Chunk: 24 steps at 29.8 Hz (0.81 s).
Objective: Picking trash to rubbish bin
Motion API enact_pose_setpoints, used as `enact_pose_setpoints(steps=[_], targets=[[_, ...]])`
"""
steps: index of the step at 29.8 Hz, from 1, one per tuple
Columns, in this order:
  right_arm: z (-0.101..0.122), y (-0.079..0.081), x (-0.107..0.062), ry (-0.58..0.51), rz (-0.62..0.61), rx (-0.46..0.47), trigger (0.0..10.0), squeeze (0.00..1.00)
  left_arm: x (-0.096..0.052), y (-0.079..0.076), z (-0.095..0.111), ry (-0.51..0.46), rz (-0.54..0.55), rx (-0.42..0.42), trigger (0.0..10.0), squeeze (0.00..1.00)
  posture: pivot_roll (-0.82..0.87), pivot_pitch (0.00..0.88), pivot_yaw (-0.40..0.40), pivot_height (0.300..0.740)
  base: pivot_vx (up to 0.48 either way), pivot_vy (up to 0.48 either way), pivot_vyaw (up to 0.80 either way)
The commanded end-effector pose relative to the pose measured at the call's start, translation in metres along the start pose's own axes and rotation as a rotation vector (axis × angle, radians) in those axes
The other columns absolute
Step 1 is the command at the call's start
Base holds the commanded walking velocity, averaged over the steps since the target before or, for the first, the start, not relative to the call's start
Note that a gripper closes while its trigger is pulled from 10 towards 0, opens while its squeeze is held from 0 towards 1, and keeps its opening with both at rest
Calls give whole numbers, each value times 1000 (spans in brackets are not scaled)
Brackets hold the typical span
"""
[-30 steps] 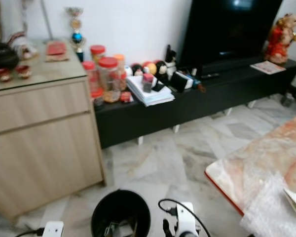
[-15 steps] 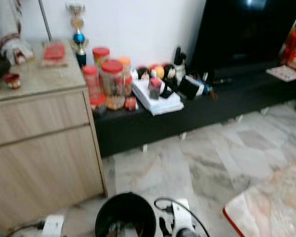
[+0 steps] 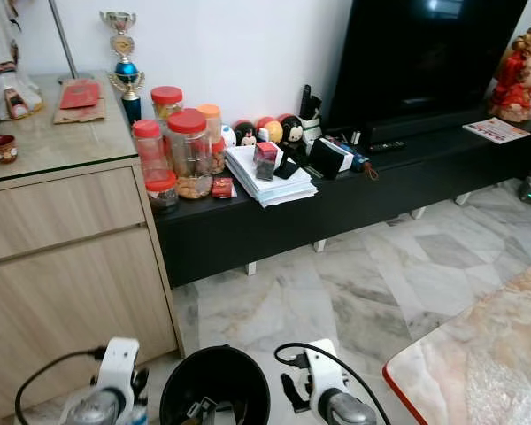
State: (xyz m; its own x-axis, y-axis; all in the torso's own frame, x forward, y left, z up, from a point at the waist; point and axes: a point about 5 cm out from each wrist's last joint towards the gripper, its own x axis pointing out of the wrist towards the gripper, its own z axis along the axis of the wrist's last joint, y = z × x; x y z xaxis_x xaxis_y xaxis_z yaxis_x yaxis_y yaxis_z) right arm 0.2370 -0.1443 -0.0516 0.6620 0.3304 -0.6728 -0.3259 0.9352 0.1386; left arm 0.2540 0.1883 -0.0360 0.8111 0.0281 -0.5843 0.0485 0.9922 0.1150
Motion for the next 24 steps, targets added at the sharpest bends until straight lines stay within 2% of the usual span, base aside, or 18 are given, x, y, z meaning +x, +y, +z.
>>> enact_pose_setpoints(steps=[1, 7, 14, 18, 22, 24], targets=[[13, 1, 2, -38, 30, -27, 10000, 0, 3, -3, 14, -54, 1, 31, 10000, 0, -35, 0, -69, 740, 0, 0, 0], [38, 15, 9, -103, 146, -73, 10000, 0, 10, -12, 56, -231, 3, 93, 10000, 0, -43, 0, -74, 740, 0, 0, 0], [54, 21, 11, -156, 189, -94, 10000, 0, 11, -22, 78, -320, -47, 97, 10000, 0, -54, 0, -75, 740, 0, 0, 0], [61, 24, 11, -186, 210, -104, 10000, 0, 12, -39, 92, -370, -152, 107, 10000, 0, -62, 3, -76, 740, 0, 0, 0], [62, 24, 11, -194, 220, -105, 10000, 0, 12, -47, 96, -375, -206, 90, 10000, 0, -68, 5, -73, 740, 0, 0, 0], [61, 24, 11, -200, 221, -104, 10000, 0, 11, -55, 97, -380, -246, 126, 10000, 0, -74, 8, -70, 740, 0, 0, 0]])
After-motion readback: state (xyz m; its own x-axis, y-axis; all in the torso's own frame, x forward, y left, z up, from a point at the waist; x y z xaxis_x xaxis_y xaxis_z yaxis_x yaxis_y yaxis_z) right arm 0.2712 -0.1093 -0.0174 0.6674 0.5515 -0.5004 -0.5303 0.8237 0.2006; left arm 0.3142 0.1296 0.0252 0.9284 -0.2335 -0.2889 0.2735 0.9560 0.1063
